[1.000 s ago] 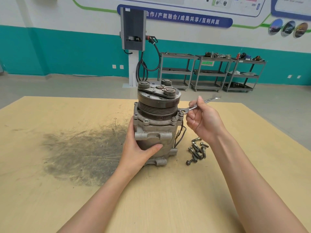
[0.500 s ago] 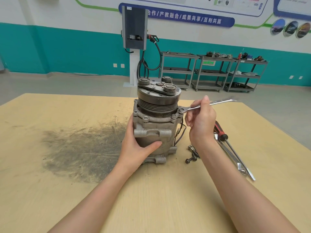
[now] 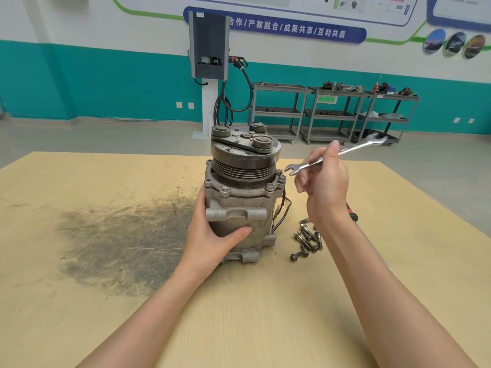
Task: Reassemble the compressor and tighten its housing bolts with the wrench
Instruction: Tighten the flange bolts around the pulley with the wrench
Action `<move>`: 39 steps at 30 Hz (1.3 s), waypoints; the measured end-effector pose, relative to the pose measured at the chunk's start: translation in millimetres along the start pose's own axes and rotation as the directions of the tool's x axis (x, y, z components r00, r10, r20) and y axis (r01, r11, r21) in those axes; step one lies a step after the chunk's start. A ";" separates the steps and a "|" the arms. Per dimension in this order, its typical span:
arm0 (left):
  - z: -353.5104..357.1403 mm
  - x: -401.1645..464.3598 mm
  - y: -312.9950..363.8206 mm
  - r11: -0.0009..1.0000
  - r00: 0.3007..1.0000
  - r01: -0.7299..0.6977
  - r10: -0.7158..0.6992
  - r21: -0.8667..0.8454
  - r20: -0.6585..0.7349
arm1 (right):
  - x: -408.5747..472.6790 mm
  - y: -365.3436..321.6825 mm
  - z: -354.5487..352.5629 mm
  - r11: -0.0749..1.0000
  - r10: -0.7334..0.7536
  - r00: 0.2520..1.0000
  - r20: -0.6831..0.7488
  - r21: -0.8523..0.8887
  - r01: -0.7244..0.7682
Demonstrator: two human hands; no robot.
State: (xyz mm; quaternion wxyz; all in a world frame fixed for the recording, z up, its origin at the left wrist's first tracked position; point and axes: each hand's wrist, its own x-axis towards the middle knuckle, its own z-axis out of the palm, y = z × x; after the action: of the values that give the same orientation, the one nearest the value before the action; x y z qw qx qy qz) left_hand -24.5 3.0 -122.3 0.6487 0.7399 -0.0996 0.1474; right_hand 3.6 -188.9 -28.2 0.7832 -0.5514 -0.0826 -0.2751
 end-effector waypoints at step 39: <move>0.1 -0.7 4.5 0.999 1.000 0.030 -0.030 0.032 -0.006 | 11.3 -12.6 1.4 0.846 0.526 0.805 0.276 -0.072 -0.528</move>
State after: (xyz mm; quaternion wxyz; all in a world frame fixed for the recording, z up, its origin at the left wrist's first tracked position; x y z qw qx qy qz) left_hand -26.7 2.2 -118.4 0.6390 0.7514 -0.0841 0.1413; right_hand 6.7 -194.6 -12.5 0.8106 -0.5832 -0.0395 0.0358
